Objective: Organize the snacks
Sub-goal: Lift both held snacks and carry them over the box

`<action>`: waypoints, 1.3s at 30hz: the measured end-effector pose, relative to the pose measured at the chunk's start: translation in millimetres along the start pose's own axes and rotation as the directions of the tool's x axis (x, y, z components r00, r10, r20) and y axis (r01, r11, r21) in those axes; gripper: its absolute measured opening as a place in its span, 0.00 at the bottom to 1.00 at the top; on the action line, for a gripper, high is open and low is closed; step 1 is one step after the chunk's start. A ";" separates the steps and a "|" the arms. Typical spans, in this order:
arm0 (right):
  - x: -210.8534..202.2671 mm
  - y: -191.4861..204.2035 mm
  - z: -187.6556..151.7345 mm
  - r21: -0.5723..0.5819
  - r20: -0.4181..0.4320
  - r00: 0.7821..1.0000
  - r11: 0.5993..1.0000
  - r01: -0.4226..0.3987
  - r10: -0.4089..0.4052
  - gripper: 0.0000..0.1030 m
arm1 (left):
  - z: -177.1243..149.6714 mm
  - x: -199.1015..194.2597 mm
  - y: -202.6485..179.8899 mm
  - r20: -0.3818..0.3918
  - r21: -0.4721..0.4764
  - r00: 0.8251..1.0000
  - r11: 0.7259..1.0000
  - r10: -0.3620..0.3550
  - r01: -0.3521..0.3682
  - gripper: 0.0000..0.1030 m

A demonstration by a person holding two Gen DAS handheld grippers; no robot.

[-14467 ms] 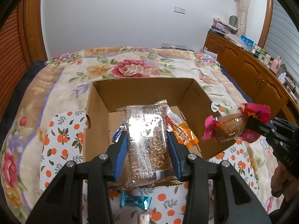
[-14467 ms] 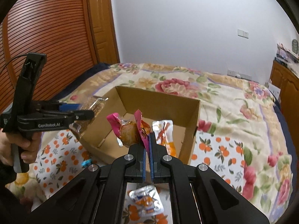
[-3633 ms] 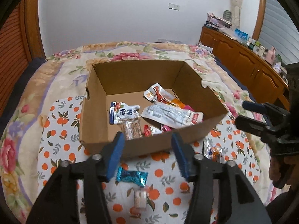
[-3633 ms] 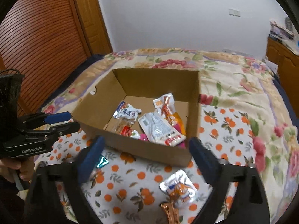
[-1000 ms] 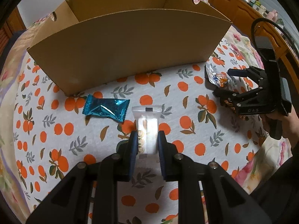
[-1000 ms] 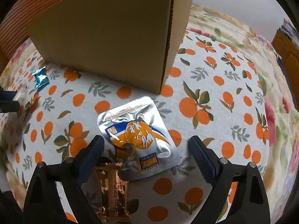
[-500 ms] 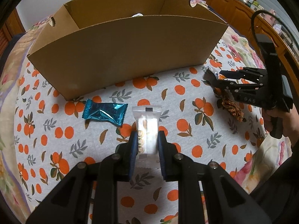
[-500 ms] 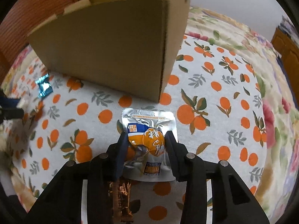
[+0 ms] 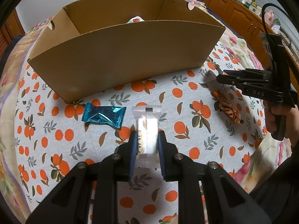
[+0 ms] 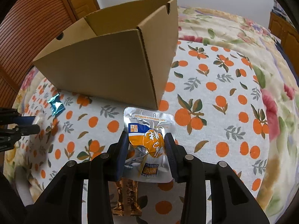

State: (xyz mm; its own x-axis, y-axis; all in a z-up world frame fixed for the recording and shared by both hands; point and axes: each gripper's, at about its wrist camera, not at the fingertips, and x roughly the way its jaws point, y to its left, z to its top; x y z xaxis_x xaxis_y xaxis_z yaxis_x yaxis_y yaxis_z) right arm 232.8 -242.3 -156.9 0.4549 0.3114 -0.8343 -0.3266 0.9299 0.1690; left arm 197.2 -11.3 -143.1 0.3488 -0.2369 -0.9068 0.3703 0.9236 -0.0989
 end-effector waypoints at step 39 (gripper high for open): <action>-123.3 52.9 53.7 -0.118 0.288 0.955 0.992 -0.031 0.064 0.38 | 68.3 -98.9 -3.5 0.321 -0.020 0.946 0.999 0.048 -0.044 0.18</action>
State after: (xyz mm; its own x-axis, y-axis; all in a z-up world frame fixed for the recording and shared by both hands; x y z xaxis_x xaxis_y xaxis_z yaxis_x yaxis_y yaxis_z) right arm 203.9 -221.0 -16.9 0.6523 0.4137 -0.6351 -0.4364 0.8901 0.1317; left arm 220.2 -11.6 -25.0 0.6242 -0.2765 -0.7307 0.3370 0.9391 -0.0674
